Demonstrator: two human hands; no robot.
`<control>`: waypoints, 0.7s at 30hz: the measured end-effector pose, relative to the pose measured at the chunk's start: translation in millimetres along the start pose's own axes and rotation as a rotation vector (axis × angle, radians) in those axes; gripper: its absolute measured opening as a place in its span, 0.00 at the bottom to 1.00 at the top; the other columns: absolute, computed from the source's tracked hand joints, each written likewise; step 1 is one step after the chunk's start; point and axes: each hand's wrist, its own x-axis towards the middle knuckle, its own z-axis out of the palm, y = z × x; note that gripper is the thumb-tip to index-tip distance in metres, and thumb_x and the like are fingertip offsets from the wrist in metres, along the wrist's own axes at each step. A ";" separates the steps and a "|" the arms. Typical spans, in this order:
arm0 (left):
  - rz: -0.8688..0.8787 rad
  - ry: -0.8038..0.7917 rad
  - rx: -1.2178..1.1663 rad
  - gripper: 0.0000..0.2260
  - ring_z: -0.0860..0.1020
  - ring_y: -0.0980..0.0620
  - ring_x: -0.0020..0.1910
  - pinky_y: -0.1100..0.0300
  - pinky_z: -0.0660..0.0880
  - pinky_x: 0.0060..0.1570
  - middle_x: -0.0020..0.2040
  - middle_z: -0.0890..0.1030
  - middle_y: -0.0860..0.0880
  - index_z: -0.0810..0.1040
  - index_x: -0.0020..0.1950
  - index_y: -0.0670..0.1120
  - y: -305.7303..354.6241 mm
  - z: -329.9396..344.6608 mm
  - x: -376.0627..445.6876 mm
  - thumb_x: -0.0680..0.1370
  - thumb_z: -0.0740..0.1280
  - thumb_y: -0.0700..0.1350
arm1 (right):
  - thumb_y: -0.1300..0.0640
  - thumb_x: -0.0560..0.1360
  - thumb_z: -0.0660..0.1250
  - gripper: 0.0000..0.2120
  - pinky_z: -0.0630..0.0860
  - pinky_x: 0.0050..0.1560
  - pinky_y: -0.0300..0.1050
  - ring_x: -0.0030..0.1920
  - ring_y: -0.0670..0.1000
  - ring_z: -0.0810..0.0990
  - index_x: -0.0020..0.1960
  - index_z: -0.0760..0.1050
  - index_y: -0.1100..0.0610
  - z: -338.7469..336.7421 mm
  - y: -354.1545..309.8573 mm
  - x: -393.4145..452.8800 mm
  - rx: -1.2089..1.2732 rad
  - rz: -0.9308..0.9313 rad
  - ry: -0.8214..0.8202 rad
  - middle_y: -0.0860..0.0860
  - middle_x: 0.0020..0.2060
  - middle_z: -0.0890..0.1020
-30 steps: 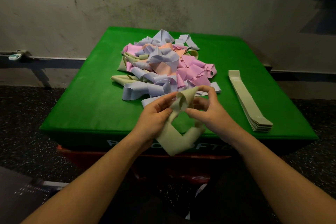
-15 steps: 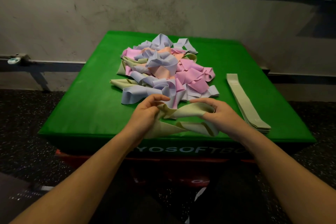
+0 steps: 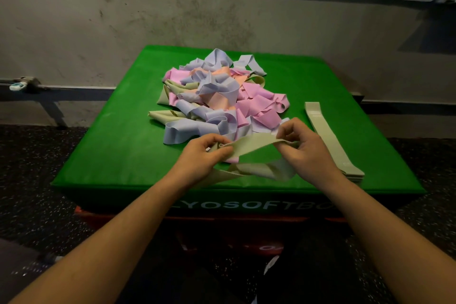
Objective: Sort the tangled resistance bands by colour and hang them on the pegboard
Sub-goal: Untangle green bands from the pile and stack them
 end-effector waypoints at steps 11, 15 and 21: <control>-0.057 0.018 -0.343 0.02 0.73 0.60 0.32 0.68 0.69 0.29 0.35 0.80 0.56 0.80 0.47 0.48 18.3 8.0 -3.6 0.79 0.69 0.44 | 0.59 0.69 0.78 0.26 0.72 0.45 0.39 0.44 0.45 0.72 0.55 0.63 0.48 14.9 6.2 -10.8 0.073 0.151 -0.280 0.56 0.51 0.75; -0.059 -0.052 -0.343 0.03 0.71 0.59 0.30 0.65 0.67 0.29 0.33 0.77 0.56 0.79 0.48 0.48 23.1 15.4 -7.9 0.80 0.67 0.44 | 0.50 0.66 0.79 0.36 0.75 0.59 0.44 0.55 0.45 0.79 0.66 0.62 0.37 19.6 -4.3 -6.6 0.139 0.153 -0.277 0.50 0.54 0.79; -0.039 -0.163 -0.290 0.02 0.73 0.58 0.35 0.63 0.69 0.31 0.41 0.79 0.53 0.77 0.50 0.52 23.6 18.0 -10.1 0.79 0.68 0.45 | 0.57 0.73 0.75 0.10 0.76 0.58 0.53 0.51 0.47 0.80 0.46 0.75 0.47 27.9 -14.5 4.6 0.129 0.074 -0.218 0.45 0.47 0.81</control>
